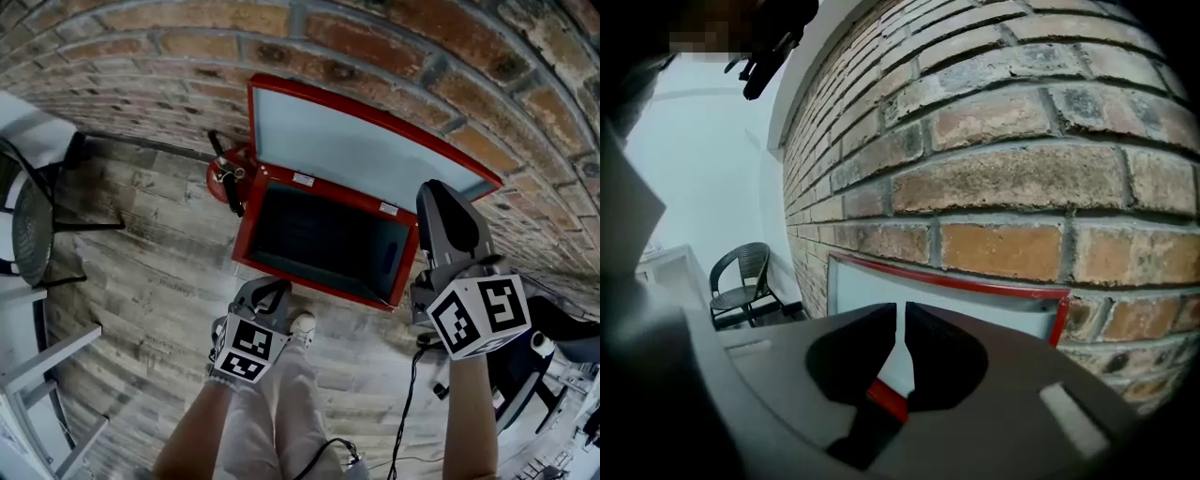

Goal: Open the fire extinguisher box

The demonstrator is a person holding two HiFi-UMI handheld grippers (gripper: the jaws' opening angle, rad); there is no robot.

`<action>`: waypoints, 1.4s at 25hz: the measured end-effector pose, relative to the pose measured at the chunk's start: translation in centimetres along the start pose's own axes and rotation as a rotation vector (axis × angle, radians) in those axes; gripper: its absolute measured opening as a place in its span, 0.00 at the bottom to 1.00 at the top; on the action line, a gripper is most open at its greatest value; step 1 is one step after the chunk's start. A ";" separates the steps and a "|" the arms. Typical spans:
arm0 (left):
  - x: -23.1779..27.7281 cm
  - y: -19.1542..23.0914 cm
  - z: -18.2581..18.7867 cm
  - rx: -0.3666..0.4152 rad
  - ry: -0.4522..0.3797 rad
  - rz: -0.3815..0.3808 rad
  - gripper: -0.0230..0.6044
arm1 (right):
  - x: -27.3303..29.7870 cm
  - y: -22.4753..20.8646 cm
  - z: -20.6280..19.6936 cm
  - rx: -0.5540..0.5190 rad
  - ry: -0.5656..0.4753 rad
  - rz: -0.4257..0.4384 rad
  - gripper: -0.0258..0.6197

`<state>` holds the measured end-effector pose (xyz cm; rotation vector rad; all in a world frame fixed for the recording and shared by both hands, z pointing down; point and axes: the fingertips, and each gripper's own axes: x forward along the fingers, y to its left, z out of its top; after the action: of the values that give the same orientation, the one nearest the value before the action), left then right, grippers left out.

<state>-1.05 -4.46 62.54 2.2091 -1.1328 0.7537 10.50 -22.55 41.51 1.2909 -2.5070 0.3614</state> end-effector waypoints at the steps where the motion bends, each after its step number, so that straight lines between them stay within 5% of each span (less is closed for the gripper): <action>1: 0.0 0.0 0.0 0.001 0.000 -0.001 0.04 | 0.1 0.3 -0.5 0.002 0.013 0.009 0.07; 17: -0.3 -0.2 -0.4 0.033 -0.003 -0.023 0.04 | 0.3 8.1 -12.0 -0.018 0.358 0.268 0.05; 25: -0.6 -0.5 -0.9 0.039 -0.005 -0.037 0.04 | -0.5 11.4 -17.3 -0.043 0.512 0.384 0.19; 35: -1.1 -0.9 -1.4 0.052 -0.008 -0.048 0.04 | -2.9 15.9 -21.1 -0.081 0.662 0.660 0.26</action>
<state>-1.17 -2.50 62.61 2.2758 -1.0718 0.7628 2.16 -3.91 58.60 0.1962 -2.2336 0.6829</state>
